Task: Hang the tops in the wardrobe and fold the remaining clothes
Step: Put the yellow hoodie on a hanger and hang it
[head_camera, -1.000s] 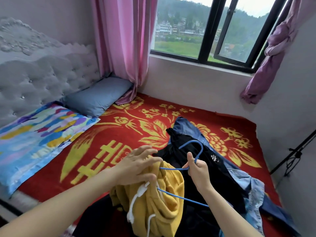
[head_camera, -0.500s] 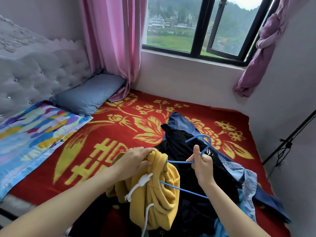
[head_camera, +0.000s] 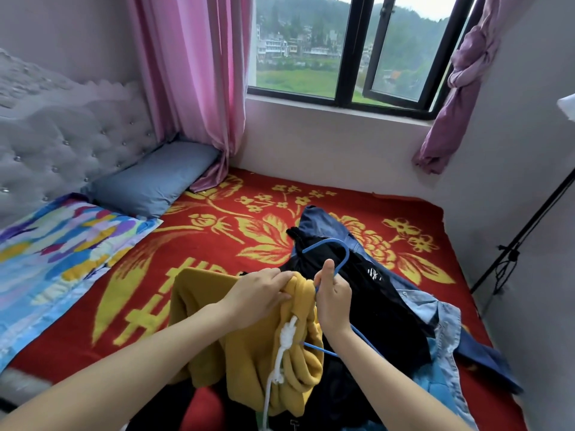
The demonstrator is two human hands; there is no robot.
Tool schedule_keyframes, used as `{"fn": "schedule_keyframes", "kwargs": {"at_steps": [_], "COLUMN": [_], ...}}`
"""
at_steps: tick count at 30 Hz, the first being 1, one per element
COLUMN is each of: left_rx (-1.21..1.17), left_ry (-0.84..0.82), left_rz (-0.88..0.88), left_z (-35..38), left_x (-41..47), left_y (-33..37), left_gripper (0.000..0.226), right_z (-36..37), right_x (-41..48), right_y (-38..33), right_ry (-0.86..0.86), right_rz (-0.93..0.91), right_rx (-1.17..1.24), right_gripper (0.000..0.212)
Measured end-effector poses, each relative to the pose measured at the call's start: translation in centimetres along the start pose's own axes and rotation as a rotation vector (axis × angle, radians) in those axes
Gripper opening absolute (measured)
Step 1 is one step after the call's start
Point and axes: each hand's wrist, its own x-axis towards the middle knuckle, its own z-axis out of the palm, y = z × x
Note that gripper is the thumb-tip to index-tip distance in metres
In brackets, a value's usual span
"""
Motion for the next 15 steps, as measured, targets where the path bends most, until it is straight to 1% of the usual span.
{"fn": "schedule_keyframes", "kwargs": {"at_steps": [2,4,5,6,7,9,10,11,12,13,15], "left_rx": [-0.02,-0.062,-0.113,-0.179,-0.243,-0.33,-0.362,-0.389,-0.41,-0.421,-0.439], "left_ry": [-0.018,-0.045,-0.052,-0.045,-0.021,0.067,0.108,0.144,0.175,0.201,0.243], "left_rz": [-0.006,-0.018,-0.034,-0.059,-0.093,-0.186,-0.232,-0.265,-0.284,-0.295,-0.306], "left_z": [0.2,0.1,-0.2,-0.5,-0.8,-1.7,-2.2,-2.6,-3.1,-3.5,-4.4], "left_x": [-0.1,-0.4,-0.5,-0.6,-0.7,-0.9,-0.9,-0.9,-1.0,-0.9,-0.9], "left_y": [0.4,0.1,-0.3,-0.7,-1.2,-2.1,-2.4,-2.7,-2.9,-3.2,-3.4], "left_gripper": [0.044,0.045,0.044,0.043,0.041,0.039,0.039,0.038,0.038,0.036,0.036], "right_z": [0.1,-0.4,-0.7,-1.1,-1.5,-2.2,-2.6,-3.0,-3.3,-3.5,-3.7], "right_x": [-0.2,-0.2,0.0,0.2,0.4,0.6,0.4,0.0,-0.6,-1.4,-2.6], "right_y": [0.1,0.0,-0.2,-0.4,-0.4,0.1,0.6,1.2,2.1,3.1,4.8], "right_ry": [-0.039,-0.147,-0.204,-0.236,-0.227,-0.1,-0.018,0.041,0.059,0.037,-0.088], "right_rz": [-0.015,-0.016,-0.031,-0.06,-0.107,-0.235,-0.282,-0.3,-0.292,-0.268,-0.197], "right_rx": [-0.036,-0.036,-0.042,-0.073,-0.14,-0.276,-0.294,-0.297,-0.304,-0.326,-0.392], "right_gripper": [0.071,0.077,0.076,0.068,0.053,0.018,0.011,0.011,0.017,0.024,0.03]}}
